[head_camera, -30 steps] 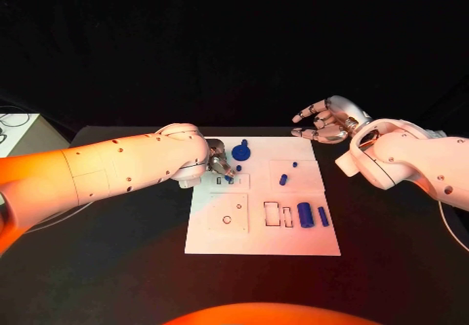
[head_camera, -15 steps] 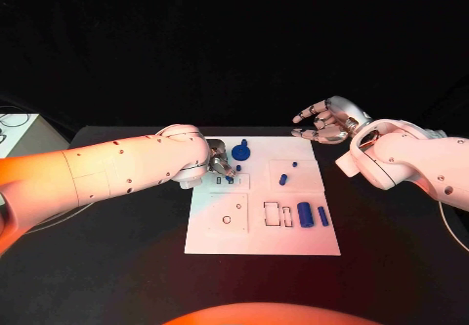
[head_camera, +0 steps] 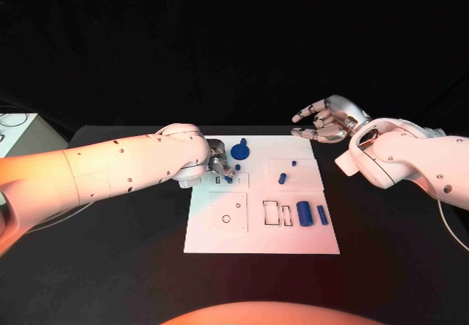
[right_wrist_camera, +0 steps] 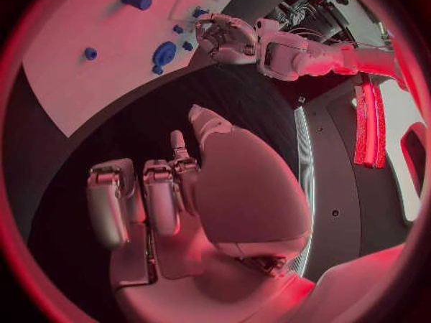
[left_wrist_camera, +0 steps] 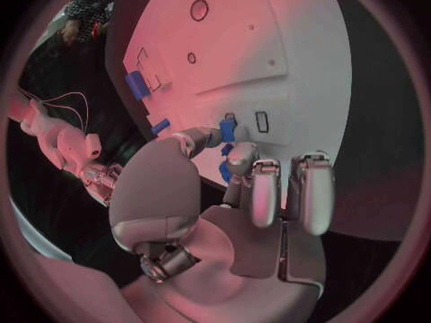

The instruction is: Assemble the parts on the task board

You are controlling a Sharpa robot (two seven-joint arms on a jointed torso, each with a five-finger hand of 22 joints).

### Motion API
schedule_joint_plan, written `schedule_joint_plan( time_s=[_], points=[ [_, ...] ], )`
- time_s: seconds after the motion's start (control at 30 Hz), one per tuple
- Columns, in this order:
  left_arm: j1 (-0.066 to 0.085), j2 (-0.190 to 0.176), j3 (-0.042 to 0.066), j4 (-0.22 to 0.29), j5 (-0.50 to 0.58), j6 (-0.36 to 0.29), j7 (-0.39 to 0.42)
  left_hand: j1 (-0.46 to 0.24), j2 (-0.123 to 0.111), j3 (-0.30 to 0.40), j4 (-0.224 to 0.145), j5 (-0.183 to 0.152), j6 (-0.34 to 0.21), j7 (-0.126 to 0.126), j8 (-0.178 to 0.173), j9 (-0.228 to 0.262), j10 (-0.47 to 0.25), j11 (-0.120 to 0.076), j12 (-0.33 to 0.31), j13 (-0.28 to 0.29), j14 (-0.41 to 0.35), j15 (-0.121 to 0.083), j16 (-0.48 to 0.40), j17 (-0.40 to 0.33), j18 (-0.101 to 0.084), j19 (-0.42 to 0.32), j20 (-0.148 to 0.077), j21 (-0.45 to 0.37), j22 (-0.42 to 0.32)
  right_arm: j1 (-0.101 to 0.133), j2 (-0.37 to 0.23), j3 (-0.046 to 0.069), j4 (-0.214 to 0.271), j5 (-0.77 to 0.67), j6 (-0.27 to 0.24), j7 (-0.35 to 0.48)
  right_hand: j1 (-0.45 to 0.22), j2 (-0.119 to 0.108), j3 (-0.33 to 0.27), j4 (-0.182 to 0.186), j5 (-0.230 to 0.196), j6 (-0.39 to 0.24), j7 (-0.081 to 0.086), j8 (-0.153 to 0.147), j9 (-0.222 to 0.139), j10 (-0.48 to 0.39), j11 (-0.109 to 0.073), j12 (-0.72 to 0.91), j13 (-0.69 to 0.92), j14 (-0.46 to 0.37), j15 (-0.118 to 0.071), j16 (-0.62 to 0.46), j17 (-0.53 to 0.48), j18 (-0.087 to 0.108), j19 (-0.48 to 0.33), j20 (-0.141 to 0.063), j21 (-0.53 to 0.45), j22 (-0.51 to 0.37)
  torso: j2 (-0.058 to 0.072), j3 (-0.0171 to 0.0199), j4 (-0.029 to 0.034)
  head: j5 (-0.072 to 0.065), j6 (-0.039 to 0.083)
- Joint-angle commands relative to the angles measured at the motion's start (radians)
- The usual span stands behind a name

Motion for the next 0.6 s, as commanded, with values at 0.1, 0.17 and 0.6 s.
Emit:
schedule_joint_plan(
  time_s=[0.1,0.17,0.6],
  points=[
    [-0.003,0.003,-0.001,-0.003,-0.001,0.028,0.005,0.002,0.004,0.215,-0.22,0.006,0.013,-0.007,0.004,0.0,0.009,0.001,0.006,0.001,0.102,-0.006,0.004,0.263,-0.014,0.018,0.001,0.006,0.132,0.0,0.0,0.0,0.001,-0.009,0.014,0.002,-0.01,0.003,0.002,0.002,0.0,-0.005,-0.002,0.005,-0.001,-0.002,-0.001,-0.003,0.166,0.102,-0.004,0.003,0.258,-0.014,0.103,-0.004,0.004,0.263,0.0,-0.0002,0.0011,-0.001,-0.002],
    [-0.003,0.004,0.0,-0.003,-0.001,0.031,0.005,0.002,0.004,0.215,-0.22,0.006,0.013,-0.007,0.004,0.0,0.009,0.001,0.006,0.001,0.102,-0.006,0.004,0.263,-0.014,0.018,0.001,0.006,0.132,0.0,0.0,0.0,0.001,-0.009,0.014,0.002,-0.01,0.003,0.002,0.002,0.0,-0.005,-0.002,0.005,-0.001,-0.002,-0.001,-0.003,0.166,0.102,-0.004,0.003,0.258,-0.014,0.103,-0.004,0.004,0.263,0.0,-0.0004,0.0012,-0.002,-0.004],
    [-0.003,0.003,0.0,0.003,0.008,0.057,0.02,0.002,0.004,0.215,-0.221,0.006,0.013,-0.007,0.003,0.001,0.009,0.001,0.005,0.0,0.102,-0.007,0.004,0.263,-0.015,0.02,0.0,0.007,0.134,0.0,0.002,0.0,-0.001,-0.01,0.016,0.002,-0.01,0.003,0.002,0.002,0.0,-0.005,-0.002,0.005,-0.001,-0.002,-0.001,-0.003,0.166,0.102,-0.004,0.003,0.258,-0.014,0.103,-0.004,0.004,0.263,-0.001,-0.0002,0.0006,-0.001,-0.007]
  ],
)
